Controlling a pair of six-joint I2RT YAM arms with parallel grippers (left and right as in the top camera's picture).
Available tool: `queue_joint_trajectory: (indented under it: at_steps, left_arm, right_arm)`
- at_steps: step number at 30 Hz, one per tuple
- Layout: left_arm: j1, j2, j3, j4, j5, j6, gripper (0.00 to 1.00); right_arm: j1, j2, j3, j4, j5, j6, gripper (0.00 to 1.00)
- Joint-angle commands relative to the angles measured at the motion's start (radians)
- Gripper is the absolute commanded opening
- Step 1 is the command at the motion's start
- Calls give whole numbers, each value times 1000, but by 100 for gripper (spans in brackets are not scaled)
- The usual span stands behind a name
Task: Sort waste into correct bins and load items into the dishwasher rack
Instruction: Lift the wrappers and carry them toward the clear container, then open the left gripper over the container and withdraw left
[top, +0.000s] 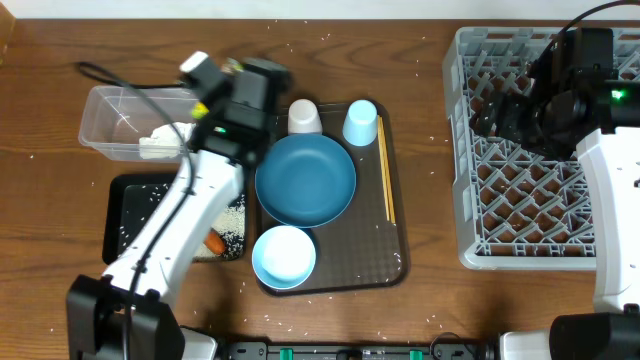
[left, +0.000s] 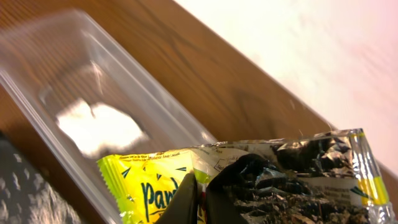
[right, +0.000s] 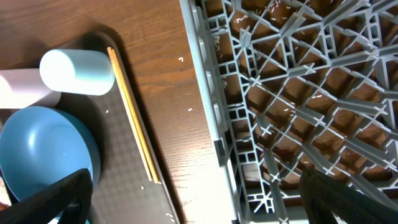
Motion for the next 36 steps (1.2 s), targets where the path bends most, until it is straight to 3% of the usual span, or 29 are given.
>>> queue_joint_trajectory:
  at_steps: [1,8,10,14,16,28,29,36]
  left_arm:
    - [75,0,-4,21,53,80,6]
    - [196,24,-4,41,145,80,7]
    - [212,38,-4,40,155,80,17]
    - [221,57,-4,17,154,80,76]
    - [221,57,-4,6,154,81,84]
    - [221,-30,-4,-158,154,152,90]
    - [221,-51,-4,-175,153,152,98]
    - [294,-206,-4,-316,94,134,98]
  right_arm:
    - [-5,-3,10,-1,3,13,99]
    - [-5,-3,10,-1,3,13,99]
    - [-5,-3,10,-1,3,13,99]
    - [-5,-3,10,-1,3,13,99]
    - [-5,-3,10,-1,3,13,99]
    - [-5,-3,10,-1,3,13,99]
    - [-5,-3,10,-1,3,13,99]
    - [-5,-3,10,-1,3,13,99]
